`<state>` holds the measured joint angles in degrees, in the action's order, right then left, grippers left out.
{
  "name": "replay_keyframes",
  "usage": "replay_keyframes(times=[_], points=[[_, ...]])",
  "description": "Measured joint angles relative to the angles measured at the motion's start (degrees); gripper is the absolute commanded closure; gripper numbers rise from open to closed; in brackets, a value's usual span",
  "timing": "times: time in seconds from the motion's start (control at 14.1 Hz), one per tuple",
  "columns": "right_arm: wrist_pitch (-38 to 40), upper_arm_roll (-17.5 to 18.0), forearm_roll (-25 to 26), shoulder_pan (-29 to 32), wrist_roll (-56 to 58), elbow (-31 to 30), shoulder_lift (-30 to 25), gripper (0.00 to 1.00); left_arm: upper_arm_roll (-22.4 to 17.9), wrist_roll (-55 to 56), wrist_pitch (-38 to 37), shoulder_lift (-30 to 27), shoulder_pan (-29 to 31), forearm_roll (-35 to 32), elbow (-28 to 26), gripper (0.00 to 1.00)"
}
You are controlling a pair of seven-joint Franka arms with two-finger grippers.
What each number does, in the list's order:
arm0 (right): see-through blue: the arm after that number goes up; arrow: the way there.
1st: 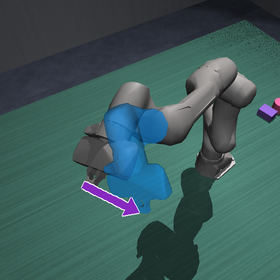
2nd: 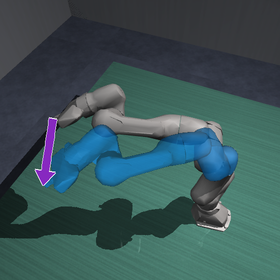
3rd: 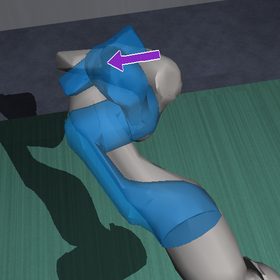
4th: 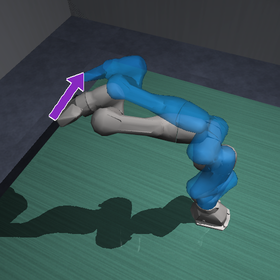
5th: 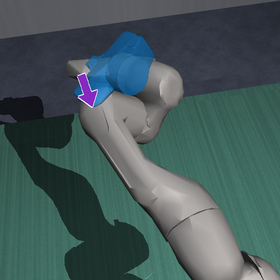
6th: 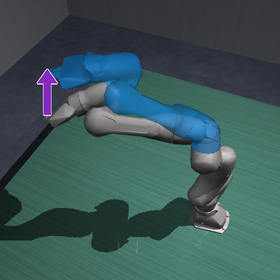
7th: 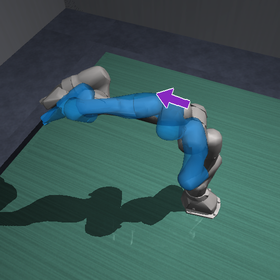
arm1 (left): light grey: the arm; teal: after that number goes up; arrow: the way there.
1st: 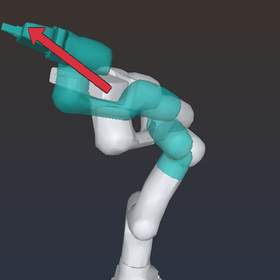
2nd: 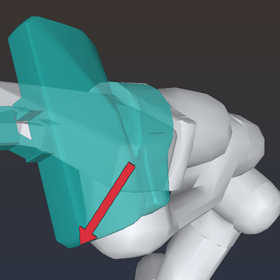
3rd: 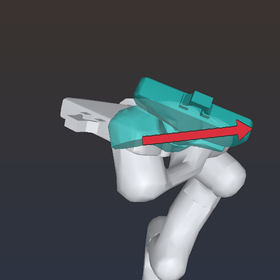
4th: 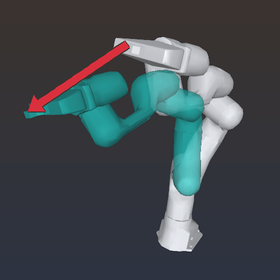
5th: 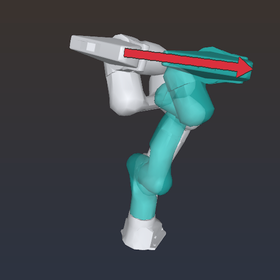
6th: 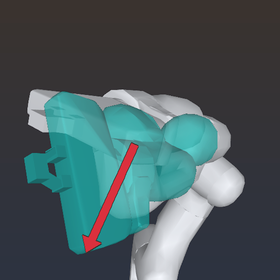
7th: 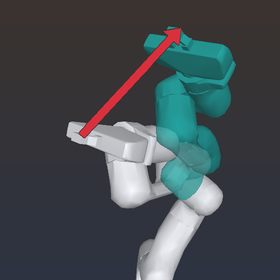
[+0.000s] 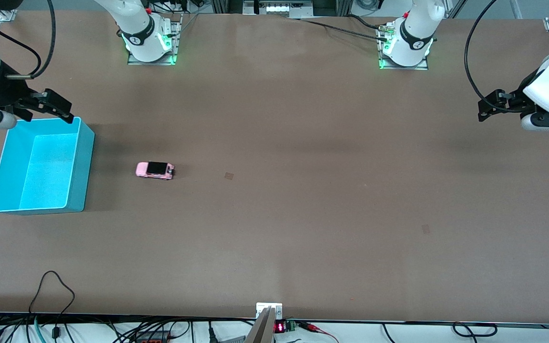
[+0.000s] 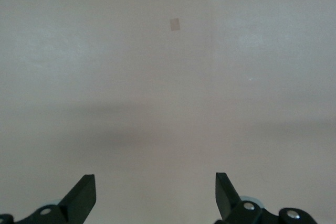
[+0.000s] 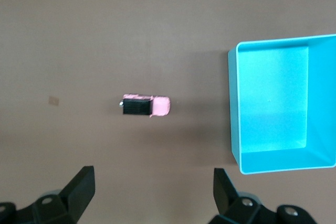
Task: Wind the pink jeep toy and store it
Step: 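Reach the right gripper down and grasp the pink jeep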
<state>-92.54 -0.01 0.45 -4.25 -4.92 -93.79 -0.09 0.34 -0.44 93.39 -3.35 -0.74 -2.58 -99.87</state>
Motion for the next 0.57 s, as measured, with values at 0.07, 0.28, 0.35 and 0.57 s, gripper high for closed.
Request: replay_keyframes(times=[0.07, 0.28, 0.35, 0.57], points=[[0.53, 0.04, 0.00, -0.01, 1.96, -0.11, 0.31, 0.00, 0.00, 0.00, 0.00, 0.00, 0.00, 0.00, 0.00, 0.00], [0.83, 0.11, 0.00, -0.10, 10.34, -2.30, 1.12, 0.00, 0.00, -0.01, 0.00, 0.00, -0.01, 0.00, 0.00, 0.00], [0.23, 0.16, 0.00, -0.19, 13.83, -3.67, 1.32, 0.00, 0.00, -0.01, 0.00, 0.00, -0.01, 0.00, 0.00, 0.00], [-5.15, 0.25, 0.00, -0.35, 26.60, -9.13, 1.75, 0.00, 0.00, -0.01, 0.00, 0.00, -0.02, 0.00, 0.00, 0.00]])
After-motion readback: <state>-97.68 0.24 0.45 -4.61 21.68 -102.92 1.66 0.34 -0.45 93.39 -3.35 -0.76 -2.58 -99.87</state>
